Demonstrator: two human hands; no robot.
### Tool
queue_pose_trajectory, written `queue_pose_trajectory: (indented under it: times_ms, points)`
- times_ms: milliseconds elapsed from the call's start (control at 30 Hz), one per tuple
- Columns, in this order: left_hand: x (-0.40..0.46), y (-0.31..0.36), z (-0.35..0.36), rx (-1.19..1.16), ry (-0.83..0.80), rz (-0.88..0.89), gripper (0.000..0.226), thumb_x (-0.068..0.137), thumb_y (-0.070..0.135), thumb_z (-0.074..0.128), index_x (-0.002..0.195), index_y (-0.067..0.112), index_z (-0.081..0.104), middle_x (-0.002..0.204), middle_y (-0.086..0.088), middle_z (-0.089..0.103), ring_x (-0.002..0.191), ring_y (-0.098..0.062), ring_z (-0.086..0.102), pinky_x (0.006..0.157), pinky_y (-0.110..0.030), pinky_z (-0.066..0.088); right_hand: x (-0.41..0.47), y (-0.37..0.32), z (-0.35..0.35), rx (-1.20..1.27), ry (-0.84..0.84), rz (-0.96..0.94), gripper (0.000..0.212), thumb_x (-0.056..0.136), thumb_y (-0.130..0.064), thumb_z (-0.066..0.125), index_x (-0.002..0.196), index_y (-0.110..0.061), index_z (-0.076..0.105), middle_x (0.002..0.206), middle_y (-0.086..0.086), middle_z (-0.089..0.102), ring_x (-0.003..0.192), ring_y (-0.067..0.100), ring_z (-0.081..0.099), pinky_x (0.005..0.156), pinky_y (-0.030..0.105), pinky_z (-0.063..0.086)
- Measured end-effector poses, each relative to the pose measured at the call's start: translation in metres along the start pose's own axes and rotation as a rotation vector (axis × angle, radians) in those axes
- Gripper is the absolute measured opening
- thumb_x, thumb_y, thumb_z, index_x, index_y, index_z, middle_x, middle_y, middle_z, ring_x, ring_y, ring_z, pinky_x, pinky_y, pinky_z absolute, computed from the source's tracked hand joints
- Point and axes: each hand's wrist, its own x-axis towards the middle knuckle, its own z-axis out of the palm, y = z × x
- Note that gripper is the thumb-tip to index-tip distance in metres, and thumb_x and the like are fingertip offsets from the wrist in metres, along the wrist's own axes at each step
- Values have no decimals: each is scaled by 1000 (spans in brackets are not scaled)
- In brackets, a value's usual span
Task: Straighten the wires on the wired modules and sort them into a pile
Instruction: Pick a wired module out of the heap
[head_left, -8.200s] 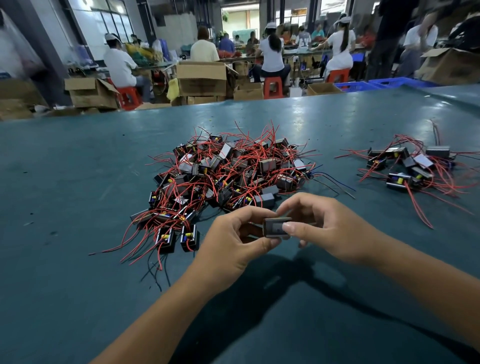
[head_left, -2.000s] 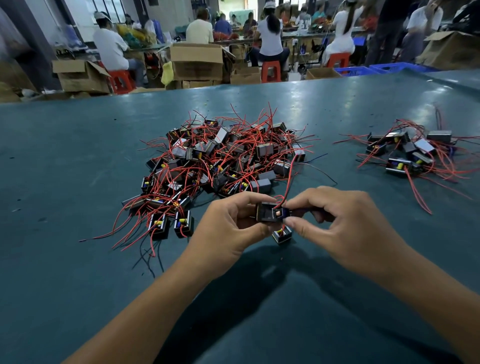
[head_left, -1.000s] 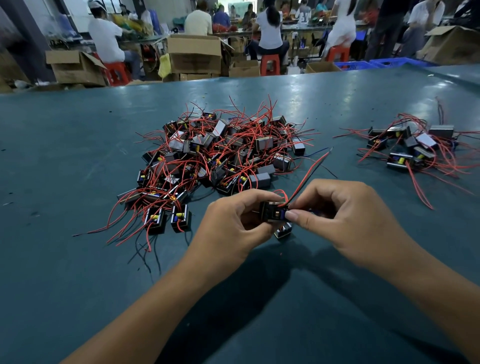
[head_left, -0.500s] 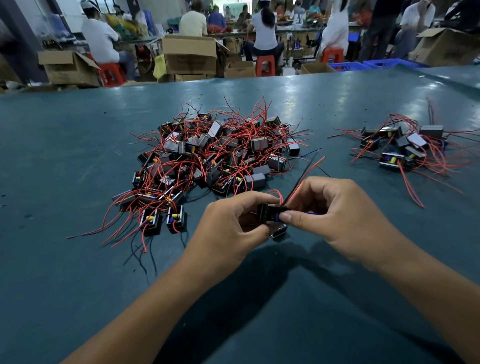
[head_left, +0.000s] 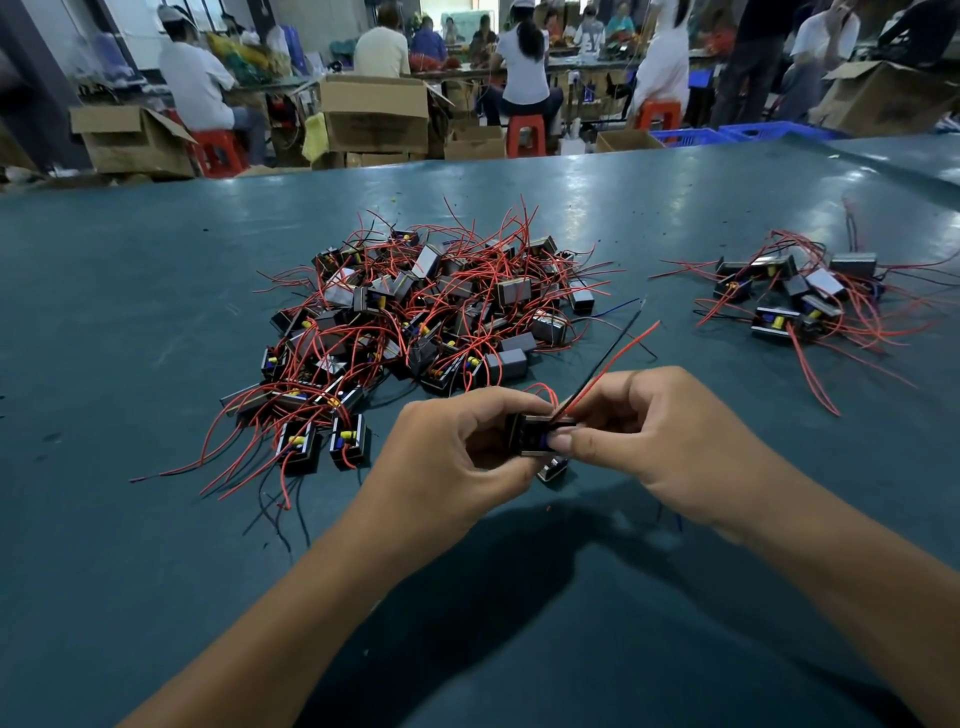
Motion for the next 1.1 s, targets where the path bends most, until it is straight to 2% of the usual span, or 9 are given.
queue_pose_trajectory:
  times_ms: [100,233,433,567,700,800,933,1000,1100]
  points:
    - [2,5,1,-94,-7,-22,26,80,12,79,104,19,73,96,1,77,90,-13,74,83,-25,57,0,1,3,19,6,7,14,78,-21,82,86,-14,74,79,11,75,80,38,69,79,52,54]
    - [8,3,5,-344,103,-140,12,89,1,68,95,11,72,81,-2,74,71,-12,69,68,-21,54,-3,-2,2,153,-126,51,26,84,-28,72,105,-13,69,77,8,74,55,8,56,53,16,43]
    - [7,-2,1,-418,155,-241,18,86,-5,69,96,9,69,81,1,73,74,-9,67,72,-19,55,-4,1,1,100,-66,53,15,94,-22,63,89,-9,66,66,3,68,49,12,51,43,20,39]
    - [7,-1,1,-465,235,-263,17,85,-4,70,95,9,69,80,-1,70,71,-10,60,64,-18,50,-5,2,6,120,-111,73,18,97,-19,59,85,-6,64,63,2,66,47,13,52,42,22,42]
    - [12,2,-7,-614,358,-251,9,91,-3,62,94,5,64,82,-4,68,77,-15,62,72,-23,57,-8,4,16,252,-167,89,14,96,-12,59,92,1,63,75,12,73,62,22,68,57,25,55]
    - [15,5,-16,-693,366,-190,16,90,2,59,106,3,61,84,-4,71,82,-21,71,71,-26,60,-4,6,15,255,-33,39,13,96,-12,59,95,-1,67,83,10,76,73,18,71,71,25,58]
    - [16,7,-21,-639,370,-146,28,82,12,63,109,6,62,85,-4,70,73,-20,70,66,-23,57,5,9,-3,154,219,-19,15,97,-16,59,89,-9,70,76,4,75,69,12,68,69,23,56]
    - [15,7,-20,-623,366,-151,17,85,10,63,101,6,64,85,-4,70,71,-17,69,64,-19,56,7,13,-6,115,254,-18,16,97,-16,59,88,-10,70,74,4,74,67,12,67,66,24,54]
    - [12,6,-15,-662,327,-175,10,87,3,63,97,4,63,88,-10,74,80,-26,73,70,-24,59,7,17,-2,62,194,-22,15,97,-16,59,87,-12,70,72,2,73,65,10,66,62,23,53]
